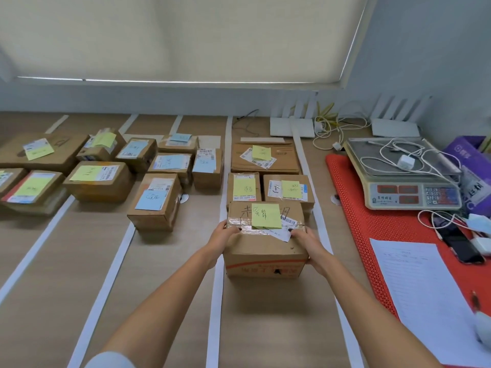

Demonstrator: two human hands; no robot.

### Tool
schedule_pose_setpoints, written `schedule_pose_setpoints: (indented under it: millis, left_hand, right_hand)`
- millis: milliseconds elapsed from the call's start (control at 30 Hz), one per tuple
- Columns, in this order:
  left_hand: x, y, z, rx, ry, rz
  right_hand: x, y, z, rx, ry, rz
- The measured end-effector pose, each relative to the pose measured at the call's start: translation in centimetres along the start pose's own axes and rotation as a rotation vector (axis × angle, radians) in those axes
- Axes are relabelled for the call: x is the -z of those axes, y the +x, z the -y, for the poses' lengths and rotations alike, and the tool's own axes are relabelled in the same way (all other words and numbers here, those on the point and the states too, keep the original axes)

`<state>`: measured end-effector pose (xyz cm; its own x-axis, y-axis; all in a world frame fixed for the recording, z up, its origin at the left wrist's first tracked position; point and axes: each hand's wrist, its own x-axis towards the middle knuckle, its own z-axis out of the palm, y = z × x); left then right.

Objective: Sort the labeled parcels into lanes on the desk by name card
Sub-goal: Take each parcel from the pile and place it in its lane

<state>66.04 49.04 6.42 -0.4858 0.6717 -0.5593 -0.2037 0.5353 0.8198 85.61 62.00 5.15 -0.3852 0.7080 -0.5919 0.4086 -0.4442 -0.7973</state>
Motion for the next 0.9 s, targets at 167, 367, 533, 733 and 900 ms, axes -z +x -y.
schedule_pose_setpoints:
  millis: [167, 367, 533, 733, 900]
  left_hand:
    - [0.7, 1.2, -1.0, -0.029, 0.023, -0.043]
    - [3.8, 1.8, -4.1, -0.158, -0.006, -0.118]
    - [8.3, 1.6, -6.7, -0.301, -0.004, -0.149]
    - [17.5, 0.3, -7.9, -0.437, -0.030, -0.112]
    - [27.6, -2.4, -7.6, -0.482, 0.037, -0.060]
  right_hand:
    - [0.4, 0.5, 0.9, 0.020, -0.061, -0.087]
    - [0.0, -0.1, 5.4, 0.245, -0.128, -0.200]
    - [-4.5, -1.5, 9.2, 0.411, -0.325, -0.285]
    - [-14.3, -4.3, 11.6, 0.494, -0.505, -0.234]
    - [-25.8, -7.5, 13.4, 0.503, -0.416, -0.290]
